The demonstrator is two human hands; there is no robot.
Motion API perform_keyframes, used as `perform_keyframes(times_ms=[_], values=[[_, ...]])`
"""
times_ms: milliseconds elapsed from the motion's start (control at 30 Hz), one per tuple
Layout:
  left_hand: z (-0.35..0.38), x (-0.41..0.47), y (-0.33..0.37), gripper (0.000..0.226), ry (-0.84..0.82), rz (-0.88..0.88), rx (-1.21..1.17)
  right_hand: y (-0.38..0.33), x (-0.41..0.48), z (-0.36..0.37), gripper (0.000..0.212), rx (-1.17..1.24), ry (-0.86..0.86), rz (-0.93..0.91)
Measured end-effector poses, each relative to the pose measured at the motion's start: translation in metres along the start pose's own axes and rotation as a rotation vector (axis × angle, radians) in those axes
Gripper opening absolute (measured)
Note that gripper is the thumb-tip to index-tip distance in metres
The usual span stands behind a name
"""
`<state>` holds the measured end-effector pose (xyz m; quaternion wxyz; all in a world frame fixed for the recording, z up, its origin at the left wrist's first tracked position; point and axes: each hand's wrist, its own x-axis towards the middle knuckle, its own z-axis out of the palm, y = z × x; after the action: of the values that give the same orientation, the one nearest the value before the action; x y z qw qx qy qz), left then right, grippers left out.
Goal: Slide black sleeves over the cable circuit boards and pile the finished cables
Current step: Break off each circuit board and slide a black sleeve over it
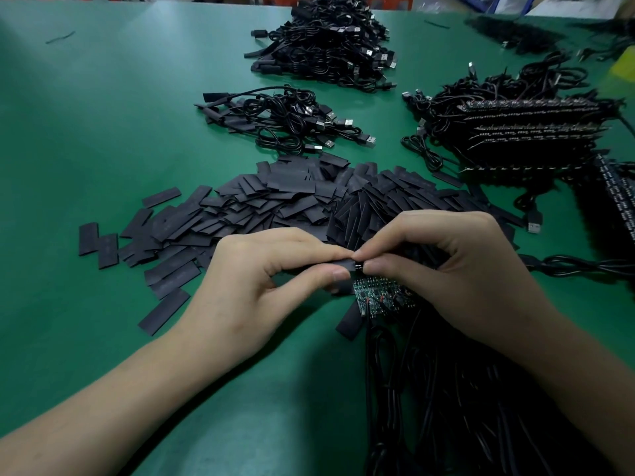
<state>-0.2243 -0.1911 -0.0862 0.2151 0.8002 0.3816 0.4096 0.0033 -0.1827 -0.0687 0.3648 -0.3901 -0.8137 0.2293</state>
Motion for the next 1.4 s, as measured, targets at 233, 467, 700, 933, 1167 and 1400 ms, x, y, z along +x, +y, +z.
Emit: perform_keyframes(times_ms=[233, 467, 700, 933, 1167, 1400], values=[[-0.0023, 0.0002, 0.002, 0.021, -0.069, -0.094, -0.159, -0.0018, -0.0007, -0.0013, 0.007, 0.052, -0.01, 0.037], [-0.004, 0.0008, 0.0004, 0.017, -0.144, -0.136, -0.15, -0.0023, -0.0005, -0.0023, 0.007, 0.048, -0.061, 0.041], [-0.0038, -0.0018, 0.0012, 0.012, -0.261, -0.126, -0.174, -0.0031, -0.0002, -0.0016, 0.009, 0.045, -0.118, 0.047], [-0.0042, -0.0013, 0.0024, 0.009, -0.291, -0.044, -0.118, -0.0026, -0.0008, -0.0008, 0.009, 0.05, -0.154, 0.049], [-0.001, -0.0018, 0.0044, 0.006, -0.264, 0.019, -0.05, -0.0019, -0.0009, -0.0004, 0.007, 0.027, -0.146, 0.043], [0.0013, -0.0034, 0.0009, 0.019, -0.212, -0.099, -0.162, -0.0012, 0.0004, -0.0019, 0.006, -0.027, -0.144, 0.013]])
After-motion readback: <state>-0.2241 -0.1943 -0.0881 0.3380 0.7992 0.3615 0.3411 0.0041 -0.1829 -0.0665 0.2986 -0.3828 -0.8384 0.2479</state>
